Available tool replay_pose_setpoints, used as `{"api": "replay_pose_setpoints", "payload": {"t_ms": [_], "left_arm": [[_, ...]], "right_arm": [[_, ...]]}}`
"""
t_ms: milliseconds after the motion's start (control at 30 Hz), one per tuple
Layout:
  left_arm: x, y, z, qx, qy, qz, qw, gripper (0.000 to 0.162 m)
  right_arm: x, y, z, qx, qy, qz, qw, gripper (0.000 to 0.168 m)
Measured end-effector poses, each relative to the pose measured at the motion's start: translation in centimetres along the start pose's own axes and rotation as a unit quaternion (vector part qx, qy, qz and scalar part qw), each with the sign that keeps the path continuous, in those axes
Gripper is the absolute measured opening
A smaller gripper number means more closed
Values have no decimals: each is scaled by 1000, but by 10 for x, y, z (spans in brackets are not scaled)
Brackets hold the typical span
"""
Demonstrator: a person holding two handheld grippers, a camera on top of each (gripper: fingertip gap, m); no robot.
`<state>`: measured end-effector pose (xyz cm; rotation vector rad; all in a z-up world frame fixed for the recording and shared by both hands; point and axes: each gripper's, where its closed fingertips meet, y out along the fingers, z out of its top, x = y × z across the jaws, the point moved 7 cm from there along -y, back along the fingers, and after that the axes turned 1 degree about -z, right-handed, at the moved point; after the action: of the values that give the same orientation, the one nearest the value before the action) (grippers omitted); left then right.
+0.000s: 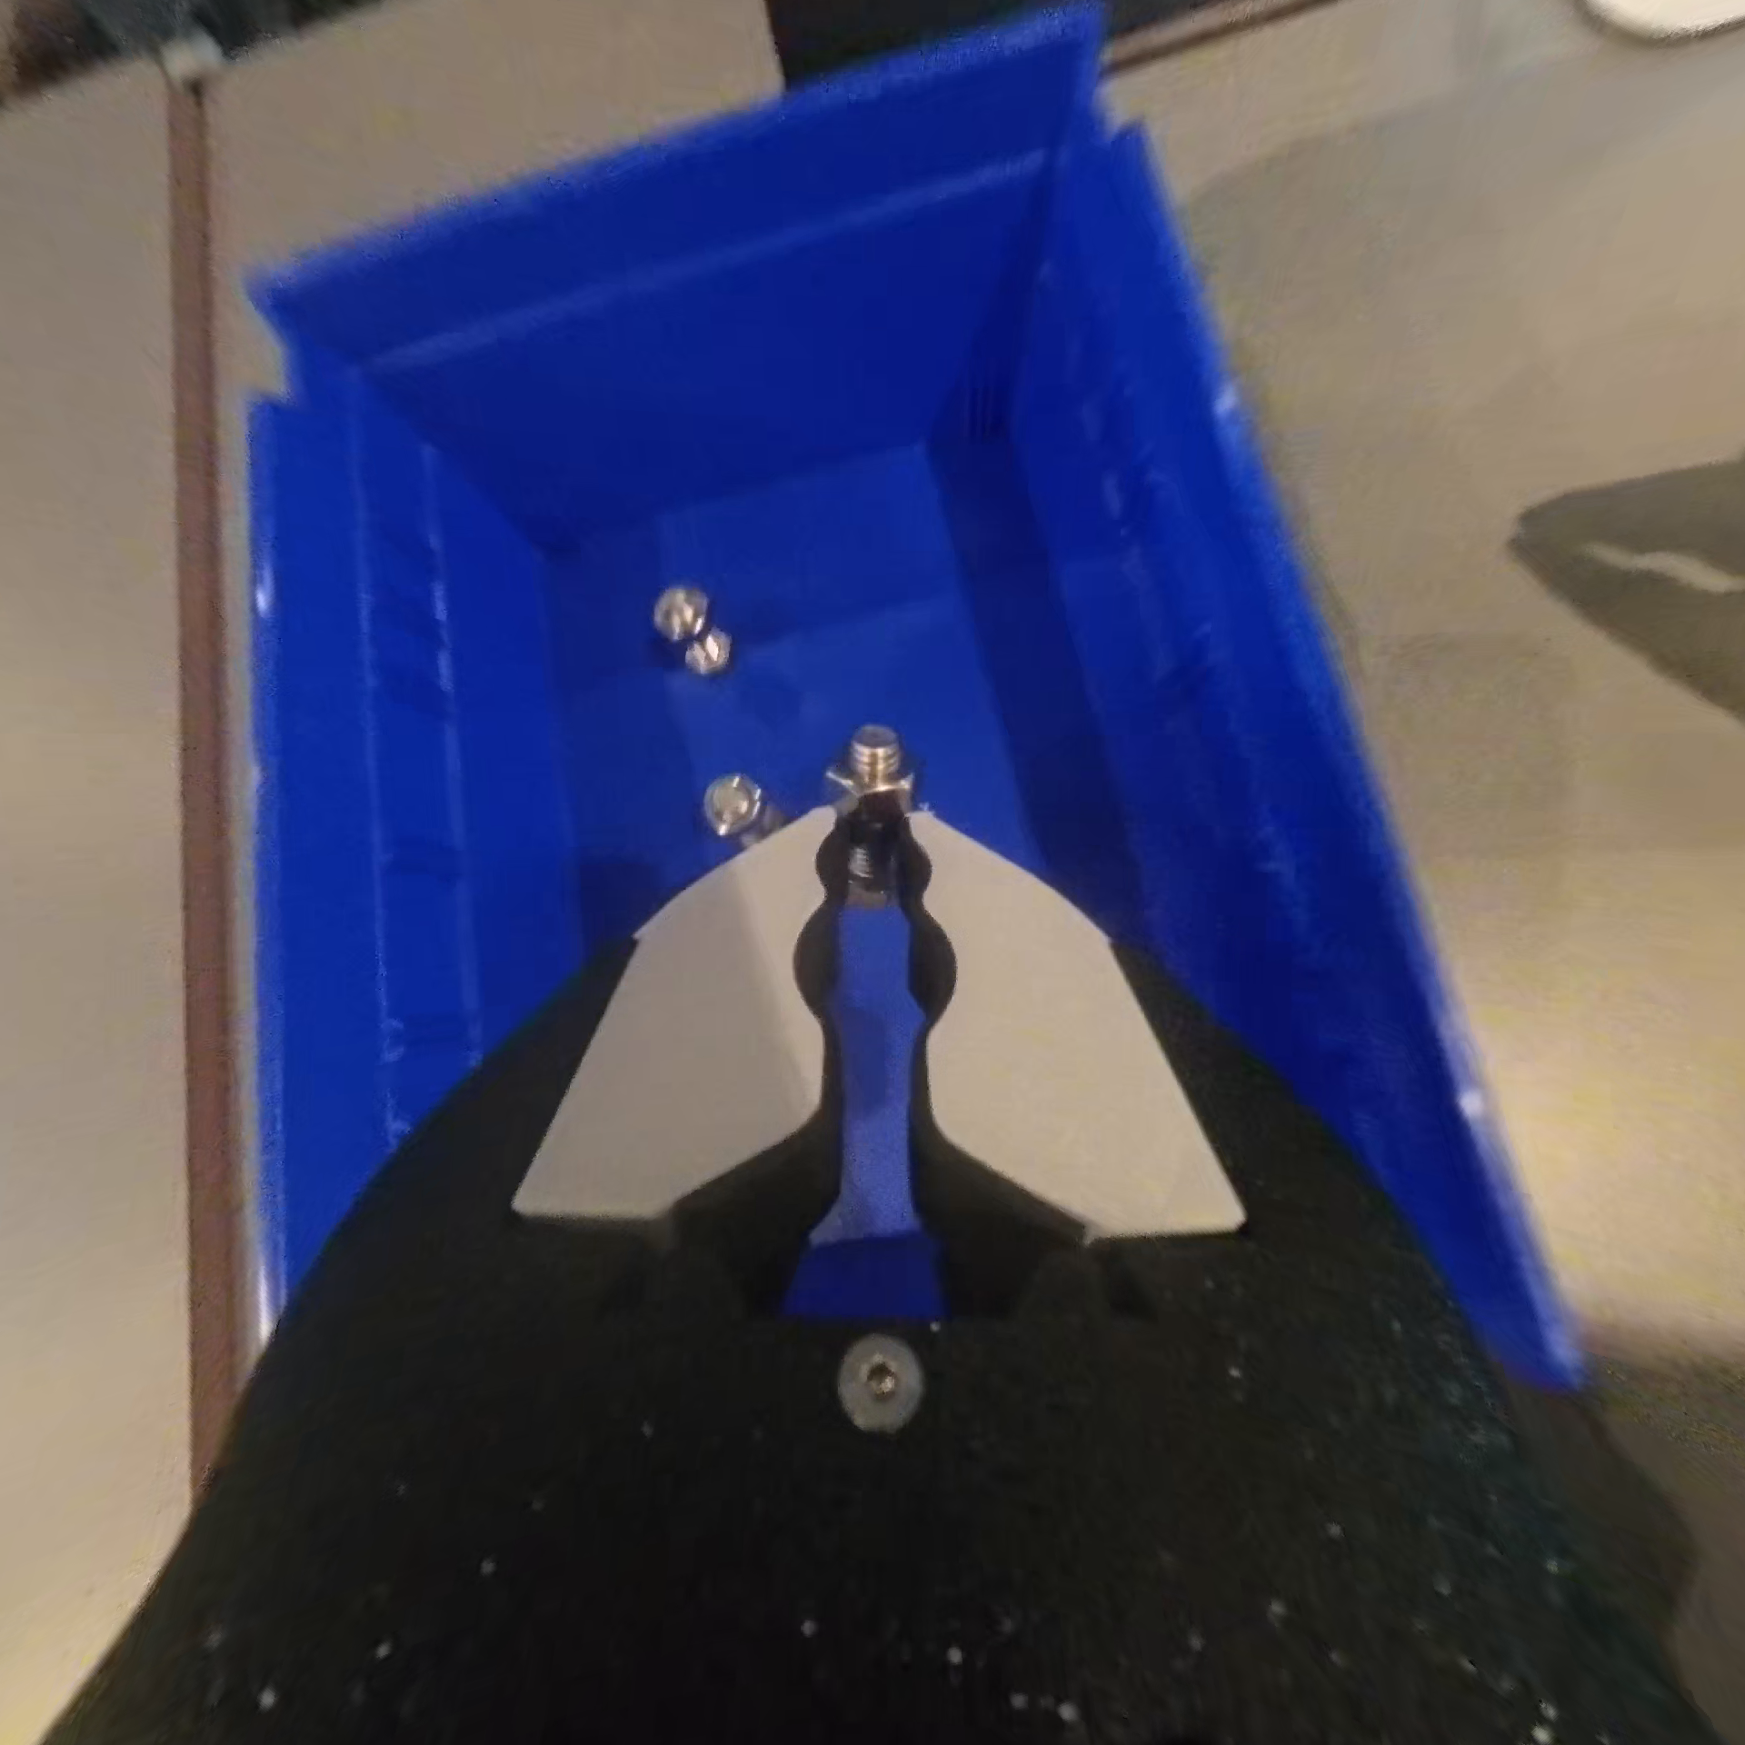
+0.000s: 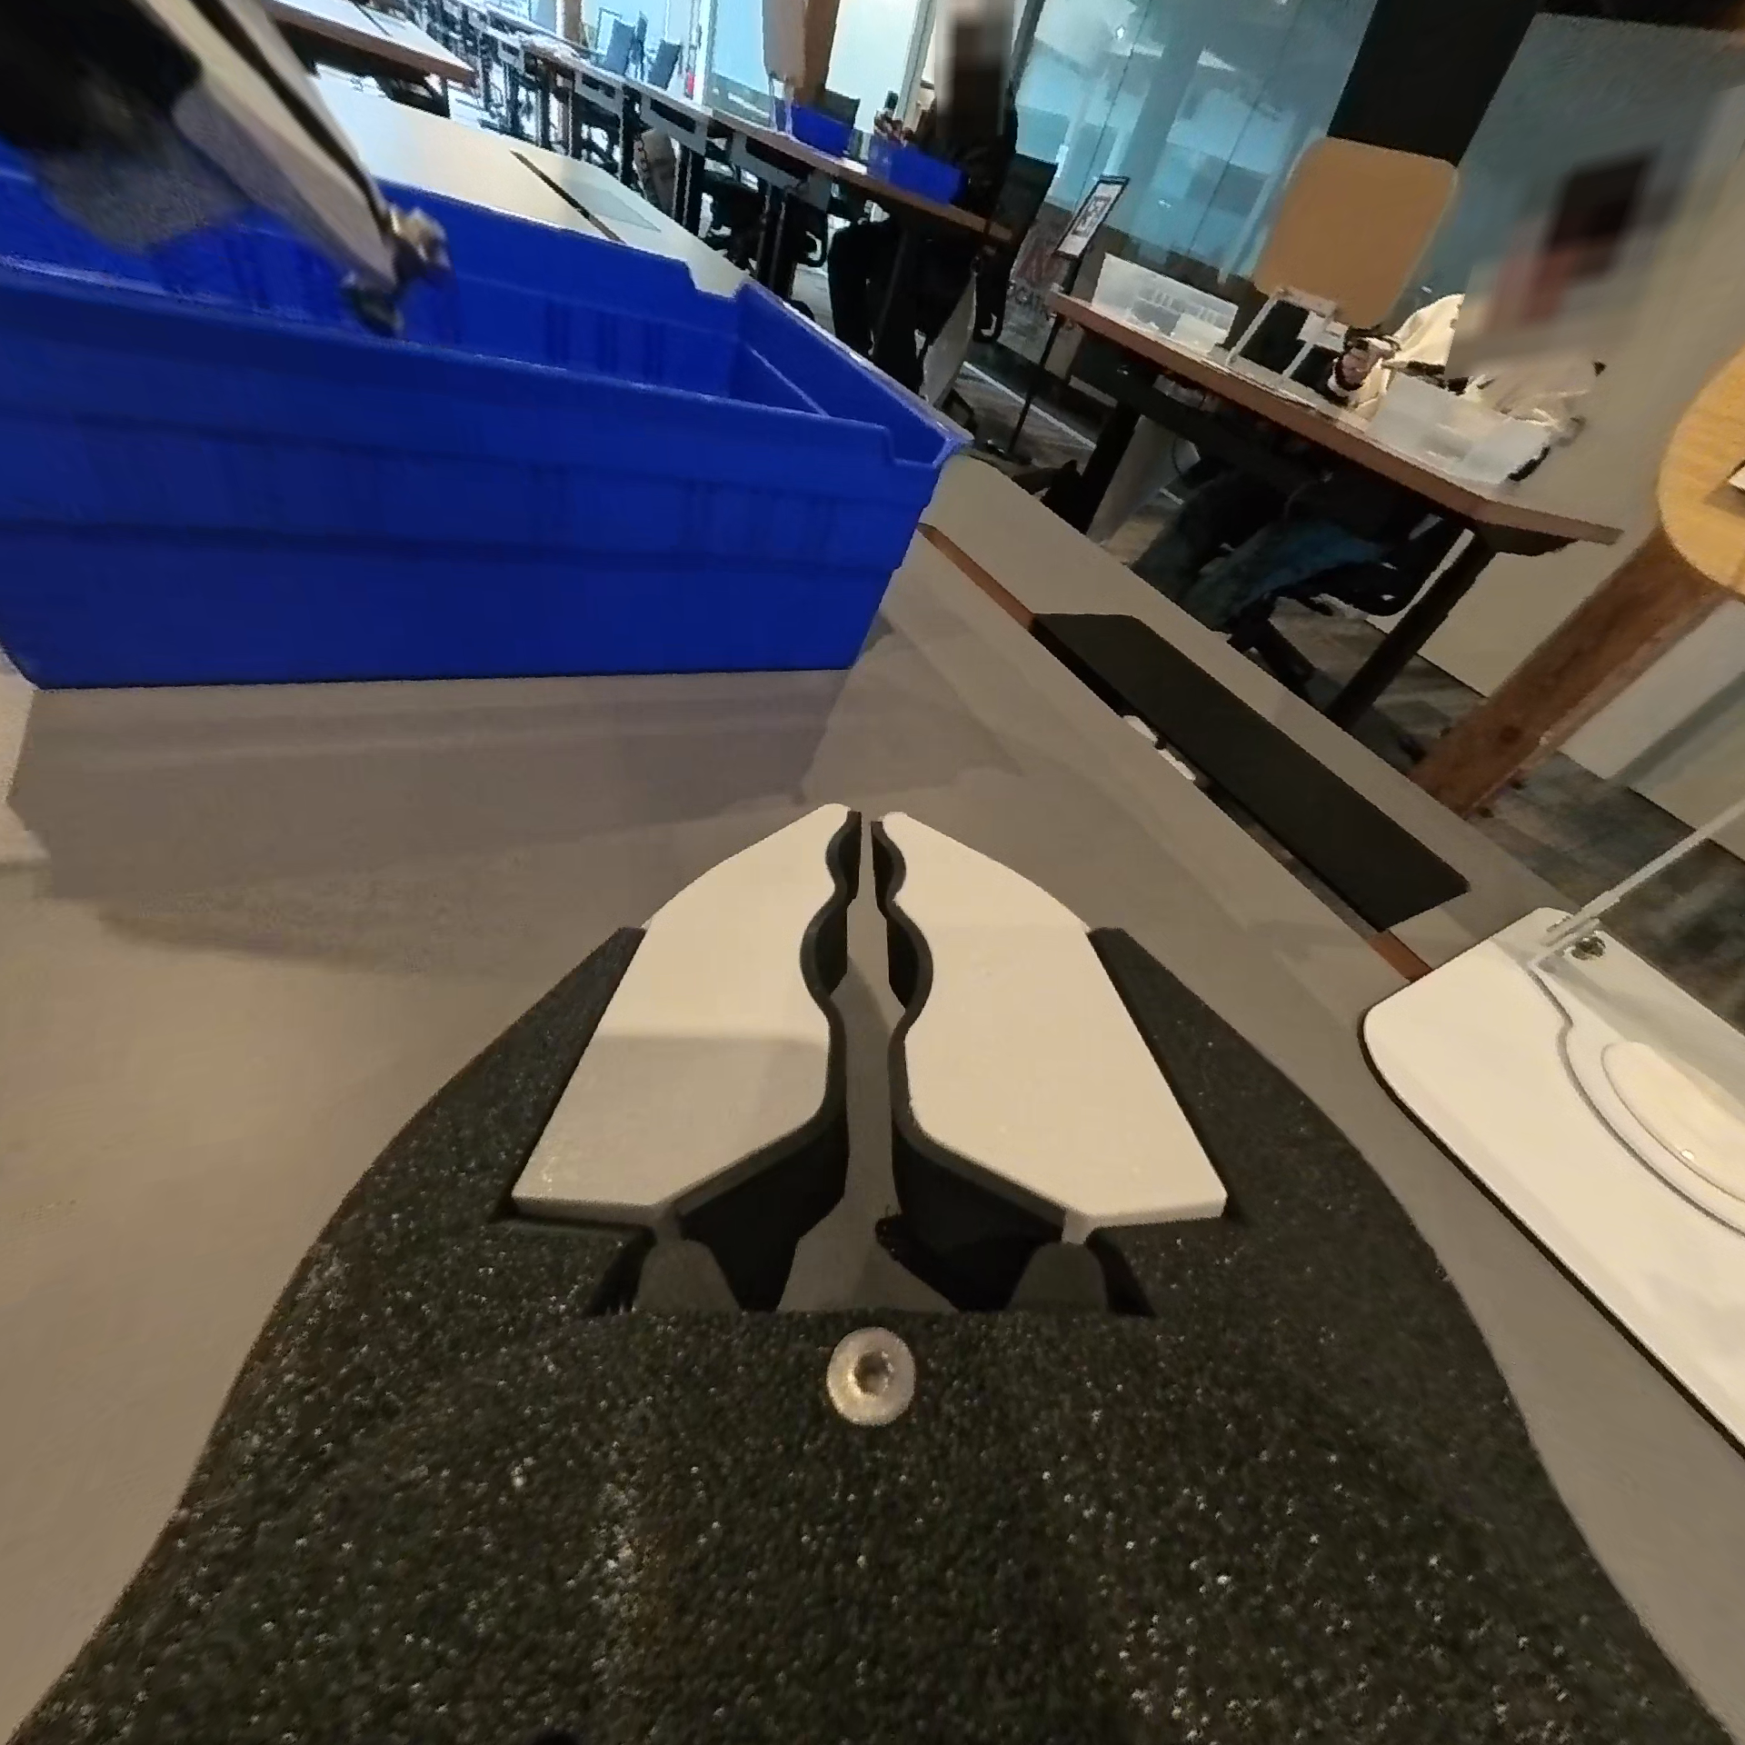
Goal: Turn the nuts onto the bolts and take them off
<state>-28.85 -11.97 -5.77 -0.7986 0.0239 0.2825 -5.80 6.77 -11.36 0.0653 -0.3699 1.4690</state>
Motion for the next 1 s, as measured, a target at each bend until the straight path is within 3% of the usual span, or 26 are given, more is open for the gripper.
{"api": "replay_pose_setpoints", "payload": {"t_ms": [267, 433, 600, 733, 1000], "left_arm": [[86, -36, 67, 109, 98, -54, 988, 9], [178, -10, 79, 129, 178, -145, 965, 9], [249, 46, 63, 97, 209, -241, 943, 9], [281, 79, 48, 52, 222, -280, 933, 8], [306, 96, 46, -44, 273, -270, 922, 9]], "right_arm": [[10, -10, 0, 13, 9, -25, 1000, 2], [36, -46, -5, 12, -6, -110, 994, 2], [43, -102, -20, -12, -22, -160, 987, 2], [44, -137, -27, -17, -13, -183, 983, 2], [46, -141, -31, -25, -11, -182, 983, 2]]}}
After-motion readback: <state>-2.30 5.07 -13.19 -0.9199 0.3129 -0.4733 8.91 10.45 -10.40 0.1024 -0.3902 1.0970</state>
